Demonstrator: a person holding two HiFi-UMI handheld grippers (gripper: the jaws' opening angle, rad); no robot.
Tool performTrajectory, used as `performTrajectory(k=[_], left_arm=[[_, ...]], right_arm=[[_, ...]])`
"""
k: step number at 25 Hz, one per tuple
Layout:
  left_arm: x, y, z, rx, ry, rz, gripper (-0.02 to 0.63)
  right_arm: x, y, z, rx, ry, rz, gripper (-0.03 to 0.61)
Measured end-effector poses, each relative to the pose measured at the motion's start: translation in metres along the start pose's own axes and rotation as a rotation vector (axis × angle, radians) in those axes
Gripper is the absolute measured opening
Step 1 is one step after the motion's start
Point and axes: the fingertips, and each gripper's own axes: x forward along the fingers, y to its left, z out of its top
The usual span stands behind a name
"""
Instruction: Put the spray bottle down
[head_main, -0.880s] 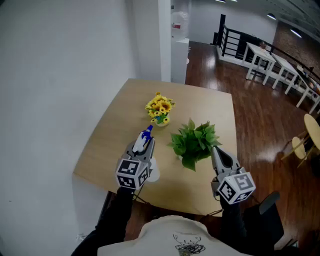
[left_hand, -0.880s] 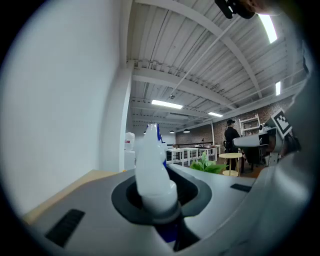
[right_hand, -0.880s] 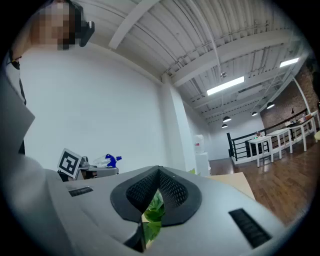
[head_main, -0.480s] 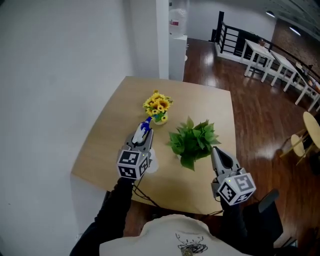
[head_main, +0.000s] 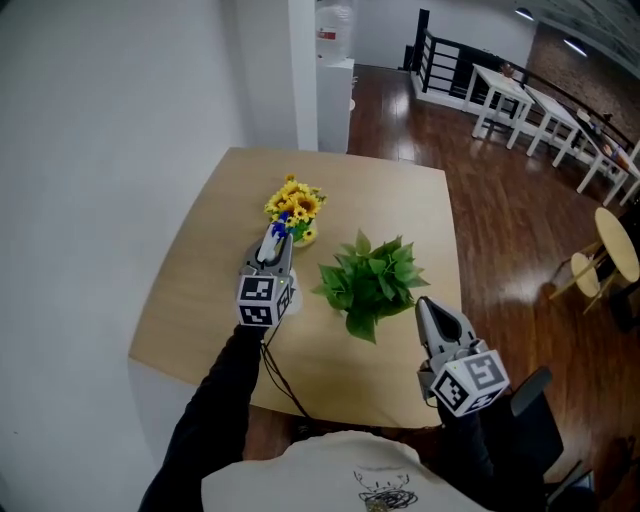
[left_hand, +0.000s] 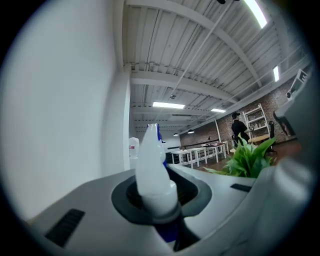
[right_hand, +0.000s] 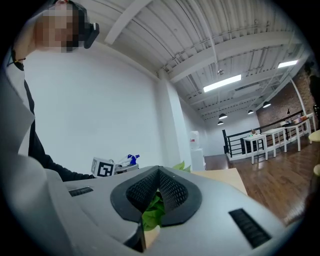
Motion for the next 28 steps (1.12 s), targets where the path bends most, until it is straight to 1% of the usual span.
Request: performTrajectory(k=[5, 8, 12, 19, 22, 24, 28], left_arm=[[0.021, 0.011, -0.014, -0.017, 0.002, 0.019, 0.069], [0.027, 0.014, -0.021, -0.003, 0.014, 0.030, 0.069], [0.034, 0.015, -0.027, 0.011, 0.016, 0.026, 0.069], [0.034, 0.013, -0.031, 0.019, 0.003, 0.028, 0.071], [0.032, 0.011, -0.029, 0.018, -0.009, 0.035, 0.079], [0.030, 0.010, -0.028, 0.014, -0.012, 0.033, 0.104], [0.029, 0.008, -0.029, 0.018, -0.008, 0.024, 0.106]], right_arm=[[0.002, -0.010, -0.007, 0.005, 0.020, -0.023, -0.017], [0.003, -0.014, -0.009, 0.002, 0.033, -0.028, -0.017], [0.004, -0.022, -0.011, -0.001, 0.040, -0.043, -0.017], [0.001, -0.025, -0.017, -0.002, 0.054, -0.055, -0.017], [-0.001, -0.024, -0.016, -0.002, 0.055, -0.054, -0.017], [-0.001, -0.023, -0.015, -0.003, 0.053, -0.053, -0.017], [-0.003, -0.023, -0.016, 0.000, 0.050, -0.055, -0.017]])
